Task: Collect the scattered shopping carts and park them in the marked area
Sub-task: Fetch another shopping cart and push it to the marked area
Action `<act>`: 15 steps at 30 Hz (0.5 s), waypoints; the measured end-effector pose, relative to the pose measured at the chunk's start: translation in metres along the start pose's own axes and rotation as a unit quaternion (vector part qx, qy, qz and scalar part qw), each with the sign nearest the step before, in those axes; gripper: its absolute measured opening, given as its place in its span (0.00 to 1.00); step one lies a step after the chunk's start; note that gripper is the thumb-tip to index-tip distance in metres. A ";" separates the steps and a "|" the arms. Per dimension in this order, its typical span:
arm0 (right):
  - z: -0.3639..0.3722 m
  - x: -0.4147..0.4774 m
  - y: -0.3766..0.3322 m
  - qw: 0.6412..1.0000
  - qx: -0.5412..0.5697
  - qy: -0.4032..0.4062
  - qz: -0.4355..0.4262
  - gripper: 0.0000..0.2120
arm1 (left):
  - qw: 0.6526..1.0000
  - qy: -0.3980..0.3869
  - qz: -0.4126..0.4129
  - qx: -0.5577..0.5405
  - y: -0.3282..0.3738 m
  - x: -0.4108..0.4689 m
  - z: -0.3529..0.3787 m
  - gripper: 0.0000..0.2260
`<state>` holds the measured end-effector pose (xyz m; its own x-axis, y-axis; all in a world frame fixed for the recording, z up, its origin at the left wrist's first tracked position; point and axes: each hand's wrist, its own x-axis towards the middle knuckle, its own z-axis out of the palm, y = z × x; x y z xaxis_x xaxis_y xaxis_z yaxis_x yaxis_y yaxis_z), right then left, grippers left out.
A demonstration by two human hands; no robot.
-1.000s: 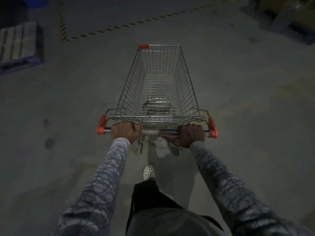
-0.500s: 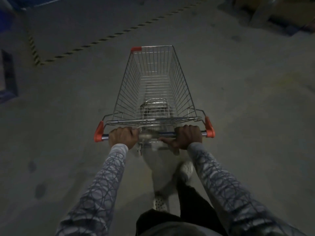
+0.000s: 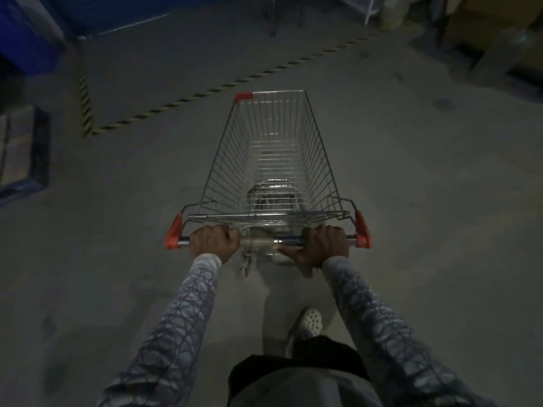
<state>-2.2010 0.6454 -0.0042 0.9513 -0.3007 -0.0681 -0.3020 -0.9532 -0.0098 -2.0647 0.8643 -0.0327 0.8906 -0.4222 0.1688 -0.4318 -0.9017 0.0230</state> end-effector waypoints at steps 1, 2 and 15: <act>-0.004 0.018 0.010 1.000 -0.003 -0.003 -0.011 0.44 | 1.000 0.010 0.001 0.001 0.006 0.015 0.003 0.19; -0.007 0.037 0.019 1.000 -0.006 -0.005 -0.021 0.44 | 1.000 -0.004 -0.008 0.000 0.013 0.030 0.005 0.20; -0.012 0.289 0.107 0.991 -0.074 0.007 -0.114 0.44 | 0.991 -0.060 -0.118 -0.018 0.076 0.212 0.021 0.25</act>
<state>-1.9579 0.4558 -0.0126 0.9949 -0.0759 -0.0666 -0.0672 -0.9900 0.1239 -1.9056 0.7046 -0.0156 0.9770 -0.2101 0.0364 -0.2125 -0.9736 0.0830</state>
